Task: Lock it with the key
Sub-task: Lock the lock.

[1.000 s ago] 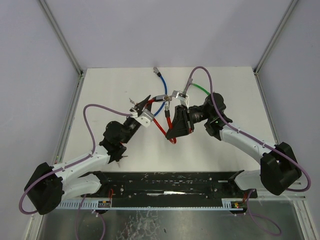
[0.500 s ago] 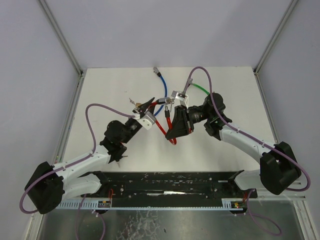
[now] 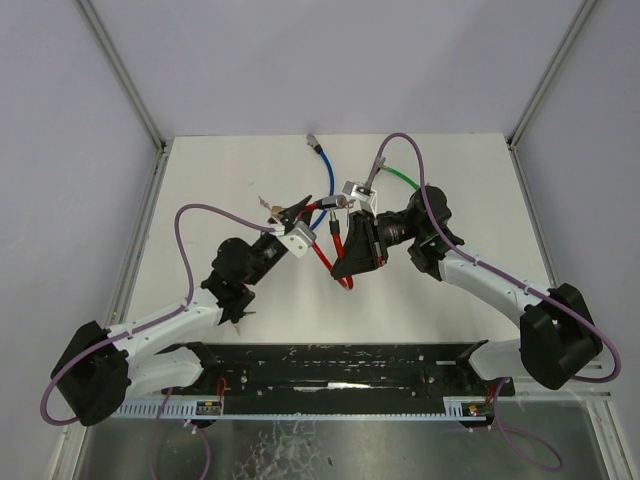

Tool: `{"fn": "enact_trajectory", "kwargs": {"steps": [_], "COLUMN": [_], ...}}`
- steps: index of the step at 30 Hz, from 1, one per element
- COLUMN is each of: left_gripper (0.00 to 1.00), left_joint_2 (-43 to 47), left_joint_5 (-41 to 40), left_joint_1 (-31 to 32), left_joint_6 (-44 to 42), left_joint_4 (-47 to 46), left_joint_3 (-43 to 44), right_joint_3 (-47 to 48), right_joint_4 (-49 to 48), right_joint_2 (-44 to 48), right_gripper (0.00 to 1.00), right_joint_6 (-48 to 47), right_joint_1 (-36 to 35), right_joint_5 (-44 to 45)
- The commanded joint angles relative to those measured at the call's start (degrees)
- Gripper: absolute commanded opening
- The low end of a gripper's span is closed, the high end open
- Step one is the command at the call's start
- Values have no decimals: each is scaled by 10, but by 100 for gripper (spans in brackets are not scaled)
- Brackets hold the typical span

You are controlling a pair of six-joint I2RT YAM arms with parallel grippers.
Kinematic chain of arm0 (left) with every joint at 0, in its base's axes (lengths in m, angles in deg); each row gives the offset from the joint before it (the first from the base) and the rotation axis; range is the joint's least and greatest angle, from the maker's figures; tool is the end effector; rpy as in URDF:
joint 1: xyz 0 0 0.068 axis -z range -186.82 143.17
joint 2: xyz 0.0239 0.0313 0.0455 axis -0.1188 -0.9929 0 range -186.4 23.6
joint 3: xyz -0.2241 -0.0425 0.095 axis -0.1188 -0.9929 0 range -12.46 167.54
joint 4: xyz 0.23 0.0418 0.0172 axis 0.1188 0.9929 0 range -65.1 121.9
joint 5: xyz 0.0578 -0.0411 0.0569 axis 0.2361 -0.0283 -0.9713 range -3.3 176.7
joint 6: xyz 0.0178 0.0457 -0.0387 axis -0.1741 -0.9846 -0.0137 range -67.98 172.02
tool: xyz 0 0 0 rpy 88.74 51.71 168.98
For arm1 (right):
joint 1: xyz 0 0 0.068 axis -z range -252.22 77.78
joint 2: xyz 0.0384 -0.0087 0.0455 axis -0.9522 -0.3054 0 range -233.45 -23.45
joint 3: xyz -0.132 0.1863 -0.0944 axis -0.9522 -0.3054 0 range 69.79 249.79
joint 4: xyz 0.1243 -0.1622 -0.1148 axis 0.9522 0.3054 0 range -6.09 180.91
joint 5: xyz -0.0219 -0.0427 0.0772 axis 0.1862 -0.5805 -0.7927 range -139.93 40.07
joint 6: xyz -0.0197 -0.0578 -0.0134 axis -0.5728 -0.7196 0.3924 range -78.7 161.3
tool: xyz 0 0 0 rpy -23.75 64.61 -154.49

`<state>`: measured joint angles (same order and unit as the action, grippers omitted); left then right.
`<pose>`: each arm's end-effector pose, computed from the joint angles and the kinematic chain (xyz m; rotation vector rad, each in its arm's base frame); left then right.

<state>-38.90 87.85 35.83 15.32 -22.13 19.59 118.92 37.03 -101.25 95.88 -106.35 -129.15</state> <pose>0.1785 -0.1657 0.3010 0.8318 0.9758 -0.1022 0.1946 0.1885 0.3203 -1.2064 1.5113 1.9829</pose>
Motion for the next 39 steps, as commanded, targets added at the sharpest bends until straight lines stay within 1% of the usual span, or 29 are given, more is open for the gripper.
{"fn": "enact_trajectory", "kwargs": {"steps": [1, 6, 10, 13, 18, 22, 25, 29, 34, 39], "left_gripper": [0, 0, 0, 0, 0, 0, 0, 0, 0, 0], "left_joint_2": [9, 24, 34, 31, 20, 11, 5, -1, 3, 7], "left_joint_5": [-10, 29, 69, 98, 78, 75, 97, 128, 134, 132], "left_joint_1": [-5, -4, -4, -4, -6, -16, -33, -51, -57, -57], "left_joint_6": [-27, -43, -102, -155, -216, -242, -249, -245, -231, -234], "left_joint_4": [-46, -77, -99, -71, -72, -64, -46, -52, -60, -82], "left_joint_3": [7, -18, -43, -40, -34, -13, 14, 30, 40, 29], "right_joint_3": [11, 10, 10, 9, 10, 12, 12, 12, 11, 10], "right_joint_4": [-31, -17, -16, -16, -9, -6, -18, -38, -58, -91], "right_joint_2": [12, 7, 5, 3, 0, -7, -3, 5, 11, 24], "right_gripper": [0, 0, 0, 0, 0, 0, 0, 0, 0, 0], "right_joint_6": [39, 37, 38, 39, 40, 43, 55, 72, 88, 114], "right_joint_1": [-5, 6, 10, 10, 10, 5, 5, 4, 5, 13], "right_joint_5": [-13, -4, -2, -3, -8, -13, -15, -17, -17, -16]}}
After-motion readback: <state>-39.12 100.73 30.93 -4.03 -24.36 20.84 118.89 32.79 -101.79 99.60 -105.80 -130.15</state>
